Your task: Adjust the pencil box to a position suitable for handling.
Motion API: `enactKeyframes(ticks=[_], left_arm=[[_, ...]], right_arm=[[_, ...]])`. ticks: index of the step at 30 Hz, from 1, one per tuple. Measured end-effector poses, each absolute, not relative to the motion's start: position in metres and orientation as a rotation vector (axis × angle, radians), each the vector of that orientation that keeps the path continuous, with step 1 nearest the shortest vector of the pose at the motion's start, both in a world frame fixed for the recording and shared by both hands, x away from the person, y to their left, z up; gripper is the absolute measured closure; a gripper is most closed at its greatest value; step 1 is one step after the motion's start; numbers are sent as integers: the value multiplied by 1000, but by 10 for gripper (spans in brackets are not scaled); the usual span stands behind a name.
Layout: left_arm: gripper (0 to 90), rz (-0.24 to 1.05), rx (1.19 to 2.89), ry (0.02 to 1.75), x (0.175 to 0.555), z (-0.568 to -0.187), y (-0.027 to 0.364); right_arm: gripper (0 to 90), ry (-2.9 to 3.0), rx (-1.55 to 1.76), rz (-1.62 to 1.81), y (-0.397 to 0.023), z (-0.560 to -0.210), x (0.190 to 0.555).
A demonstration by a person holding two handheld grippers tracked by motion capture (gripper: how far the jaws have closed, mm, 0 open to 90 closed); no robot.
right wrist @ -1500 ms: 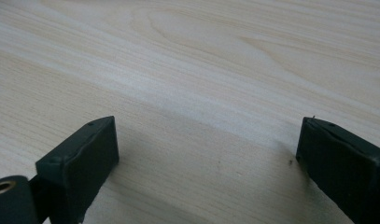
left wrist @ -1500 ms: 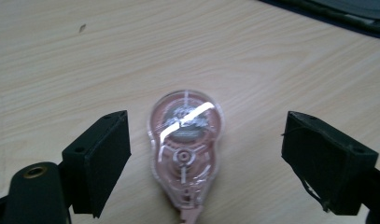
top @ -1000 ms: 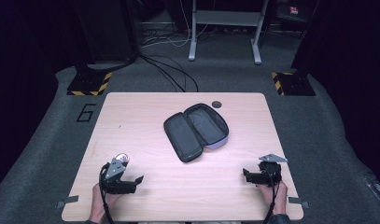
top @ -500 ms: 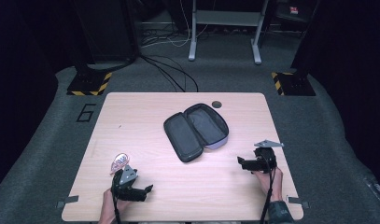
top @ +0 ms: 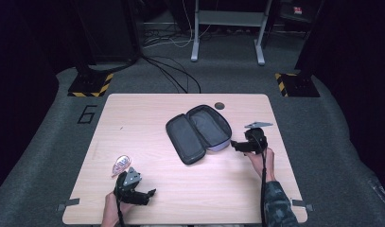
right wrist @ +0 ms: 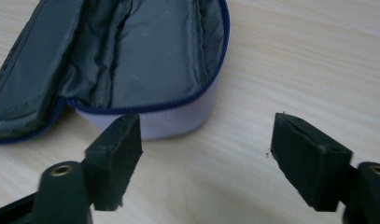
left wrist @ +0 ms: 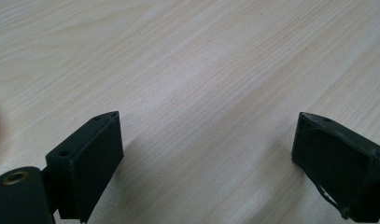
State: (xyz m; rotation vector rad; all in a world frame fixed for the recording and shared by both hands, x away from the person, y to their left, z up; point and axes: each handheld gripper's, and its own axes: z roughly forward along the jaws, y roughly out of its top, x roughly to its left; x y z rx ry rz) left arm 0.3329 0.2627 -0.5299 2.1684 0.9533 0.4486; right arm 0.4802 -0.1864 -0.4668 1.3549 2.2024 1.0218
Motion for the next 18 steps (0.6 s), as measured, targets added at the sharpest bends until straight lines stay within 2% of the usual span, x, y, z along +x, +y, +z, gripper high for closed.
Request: enactKeyframes(ticks=[7, 8, 10, 11, 12, 13, 18], left_arm=[[87, 447, 2164, 953, 333, -530, 263], [88, 445, 2162, 961, 333, -530, 263], [88, 445, 2157, 963, 333, -530, 262], [88, 443, 2157, 964, 333, -530, 262], [88, 443, 2157, 964, 333, -530, 262], [88, 446, 2157, 963, 333, -530, 262], [89, 440, 2154, 964, 333, -530, 262]], right_arm=[[394, 2226, 1365, 1002, -170, -463, 511], [458, 2226, 1331, 991, -168, -463, 517], [479, 2237, 1353, 997, -166, -464, 520], [564, 2235, 1361, 989, -164, -465, 528], [564, 2235, 1361, 989, -164, -465, 528], [609, 2235, 1350, 993, -163, -466, 534], [655, 2261, 1370, 965, -161, -468, 546]])
